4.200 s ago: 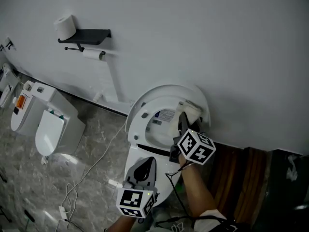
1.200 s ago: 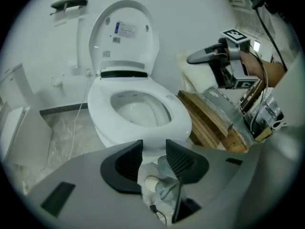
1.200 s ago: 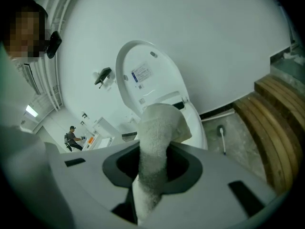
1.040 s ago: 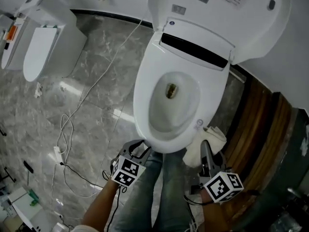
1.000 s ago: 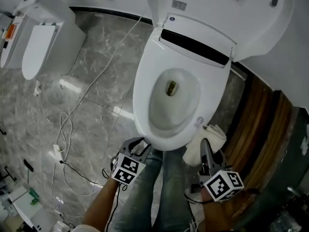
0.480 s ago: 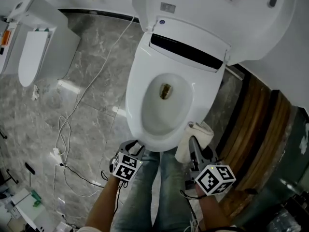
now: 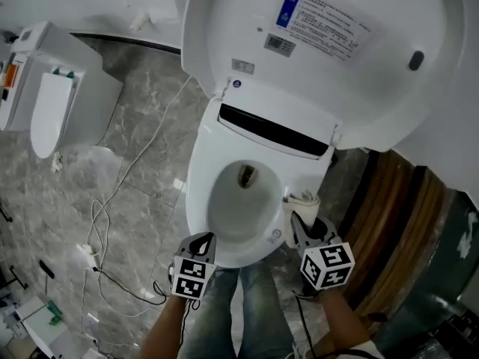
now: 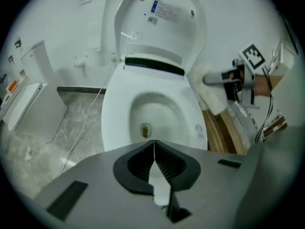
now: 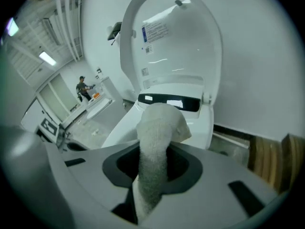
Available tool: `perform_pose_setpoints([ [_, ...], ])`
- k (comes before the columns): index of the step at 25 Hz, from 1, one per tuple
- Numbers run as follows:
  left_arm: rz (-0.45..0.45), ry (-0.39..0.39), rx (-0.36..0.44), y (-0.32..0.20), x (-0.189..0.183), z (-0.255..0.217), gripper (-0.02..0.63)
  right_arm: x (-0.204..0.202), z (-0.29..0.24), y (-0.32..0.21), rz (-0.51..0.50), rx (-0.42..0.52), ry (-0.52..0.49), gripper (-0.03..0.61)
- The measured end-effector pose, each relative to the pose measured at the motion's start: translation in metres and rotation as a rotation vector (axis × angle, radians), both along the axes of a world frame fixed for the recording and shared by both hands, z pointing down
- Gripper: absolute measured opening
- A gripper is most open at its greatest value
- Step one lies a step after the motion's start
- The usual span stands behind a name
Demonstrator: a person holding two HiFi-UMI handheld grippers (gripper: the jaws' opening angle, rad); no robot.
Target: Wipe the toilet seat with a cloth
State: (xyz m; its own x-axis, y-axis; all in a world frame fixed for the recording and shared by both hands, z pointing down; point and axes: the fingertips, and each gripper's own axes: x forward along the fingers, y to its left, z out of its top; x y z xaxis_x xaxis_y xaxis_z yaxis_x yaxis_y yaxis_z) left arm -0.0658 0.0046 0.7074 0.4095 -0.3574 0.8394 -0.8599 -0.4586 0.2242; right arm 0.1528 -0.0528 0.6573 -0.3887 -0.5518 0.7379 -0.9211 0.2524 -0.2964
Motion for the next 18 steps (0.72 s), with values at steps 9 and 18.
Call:
perform_pose_setpoints([
  [9,-0.141,0.337,0.058,-0.123,0.08,-0.025,0.015,0.022,0.06,-0.095,-0.363,-0.017,0.197,0.089],
  [18,-0.086,0.395,-0.012,-0.1,0.113,-0.013,0.015,0.022,0.071,-0.089,-0.44,0.032,0.151,0.089],
])
